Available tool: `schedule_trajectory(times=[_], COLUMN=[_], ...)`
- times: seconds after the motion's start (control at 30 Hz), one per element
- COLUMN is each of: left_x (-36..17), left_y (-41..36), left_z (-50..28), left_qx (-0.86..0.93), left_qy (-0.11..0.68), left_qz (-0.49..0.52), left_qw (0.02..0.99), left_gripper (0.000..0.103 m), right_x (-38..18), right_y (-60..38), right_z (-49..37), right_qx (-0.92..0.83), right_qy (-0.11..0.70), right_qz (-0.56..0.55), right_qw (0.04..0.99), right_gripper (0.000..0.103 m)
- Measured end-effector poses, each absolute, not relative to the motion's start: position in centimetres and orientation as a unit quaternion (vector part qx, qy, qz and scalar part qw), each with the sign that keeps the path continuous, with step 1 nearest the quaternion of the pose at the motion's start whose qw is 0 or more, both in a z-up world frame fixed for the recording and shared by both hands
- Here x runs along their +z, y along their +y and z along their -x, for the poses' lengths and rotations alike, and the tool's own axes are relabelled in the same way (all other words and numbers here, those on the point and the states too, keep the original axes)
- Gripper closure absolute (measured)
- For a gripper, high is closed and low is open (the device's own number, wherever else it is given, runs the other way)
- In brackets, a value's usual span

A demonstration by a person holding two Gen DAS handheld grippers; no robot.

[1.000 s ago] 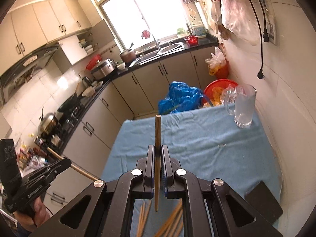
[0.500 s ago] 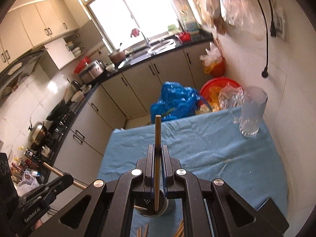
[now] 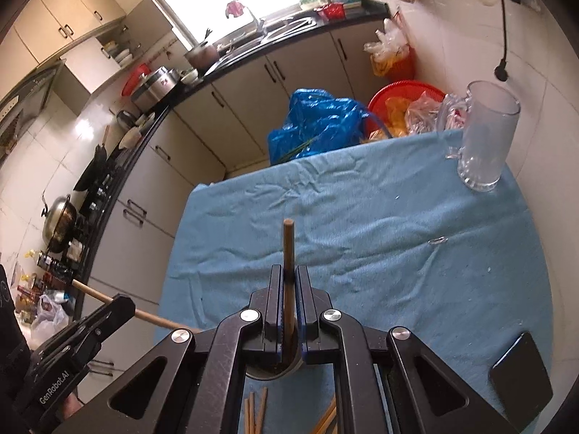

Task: Organize utensils
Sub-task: 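Lift the chopstick with the right tool and lower it into the black holder, then open the right tool to release the chopstick and move back to the chopsticks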

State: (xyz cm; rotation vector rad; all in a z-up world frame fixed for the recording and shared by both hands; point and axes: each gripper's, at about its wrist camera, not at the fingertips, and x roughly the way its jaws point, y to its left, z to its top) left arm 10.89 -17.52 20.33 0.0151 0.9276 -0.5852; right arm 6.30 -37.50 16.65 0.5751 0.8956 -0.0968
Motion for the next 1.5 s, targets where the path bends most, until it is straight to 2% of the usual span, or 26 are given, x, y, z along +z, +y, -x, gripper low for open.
schedule_trajectory(times=[0.17,0.23,0.3,0.53,0.73,0.9,1.13,1.5], left_x=[20.4,20.7,21.1,22.8,22.6,20.1,15.2,9.8], left_y=[-17.3,-17.1,-16.8,-14.8,-11.6,-9.0,-7.0,-6.6], left_z=[-10.9,-10.7,-10.3,-7.5,-4.4,-2.0,1.0,3.6], left_qx=[-0.283,-0.286,-0.285,-0.301,-0.318,-0.307,-0.248,-0.182], left_qy=[0.438,0.435,0.43,0.416,0.415,0.445,0.51,0.593], left_qz=[-0.006,-0.006,-0.007,-0.007,-0.001,0.01,0.028,0.041], left_qw=[0.853,0.854,0.856,0.858,0.852,0.841,0.823,0.783], left_gripper=[0.094,0.089,0.079,0.078,0.075,0.075,0.075,0.075], right_x=[17.4,17.8,18.5,19.3,16.6,12.5,9.1,7.1], right_y=[-37.5,-37.6,-37.8,-37.9,-36.6,-35.9,-36.5,-37.3], right_z=[-5.9,-5.4,-4.5,1.0,7.9,12.0,12.8,12.3], right_qx=[-0.046,-0.047,-0.053,-0.075,-0.095,-0.103,-0.081,-0.022], right_qy=[0.42,0.416,0.41,0.402,0.431,0.474,0.51,0.52], right_qz=[-0.276,-0.28,-0.284,-0.3,-0.317,-0.336,-0.333,-0.345], right_qw=[0.863,0.864,0.865,0.862,0.839,0.807,0.789,0.781], right_gripper=[0.095,0.095,0.095,0.092,0.089,0.089,0.089,0.089])
